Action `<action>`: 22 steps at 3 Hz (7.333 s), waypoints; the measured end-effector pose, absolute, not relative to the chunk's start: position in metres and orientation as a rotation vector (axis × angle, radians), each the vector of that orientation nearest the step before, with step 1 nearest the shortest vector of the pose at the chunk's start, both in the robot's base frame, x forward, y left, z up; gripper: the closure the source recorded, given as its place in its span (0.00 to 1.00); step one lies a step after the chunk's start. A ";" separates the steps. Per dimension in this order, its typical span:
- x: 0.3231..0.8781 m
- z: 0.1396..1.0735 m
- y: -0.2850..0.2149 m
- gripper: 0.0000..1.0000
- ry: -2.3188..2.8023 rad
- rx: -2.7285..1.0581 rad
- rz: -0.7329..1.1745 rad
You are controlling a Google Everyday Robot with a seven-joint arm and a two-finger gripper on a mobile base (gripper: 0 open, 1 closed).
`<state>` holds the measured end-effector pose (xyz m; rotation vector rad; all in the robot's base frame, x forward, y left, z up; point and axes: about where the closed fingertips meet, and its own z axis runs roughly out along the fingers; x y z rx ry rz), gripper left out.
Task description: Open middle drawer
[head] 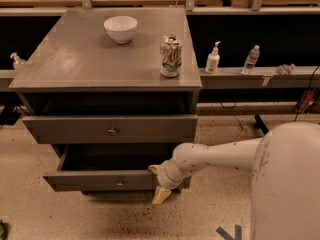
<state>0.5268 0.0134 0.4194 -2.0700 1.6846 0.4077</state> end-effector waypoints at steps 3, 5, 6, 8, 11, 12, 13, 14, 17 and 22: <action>0.474 0.438 0.009 0.32 1.687 -2.065 0.448; 0.466 0.460 -0.015 0.32 1.649 -1.997 0.411; 0.487 0.465 -0.022 0.32 1.631 -1.972 0.378; 0.528 0.455 -0.024 0.28 1.627 -1.960 0.339; 0.514 0.394 0.004 0.29 1.720 -2.065 0.494; 0.484 0.412 0.008 0.28 1.692 -2.073 0.524; 0.459 0.432 -0.002 0.28 1.698 -2.068 0.500; 0.442 0.443 -0.008 0.28 1.699 -2.078 0.505; 0.509 0.454 -0.036 0.30 1.696 -2.009 0.307; 0.491 0.415 0.001 0.31 1.772 -2.152 0.480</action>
Offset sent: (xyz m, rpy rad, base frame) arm -0.0929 -0.0180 0.0387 0.0373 0.0385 -0.0220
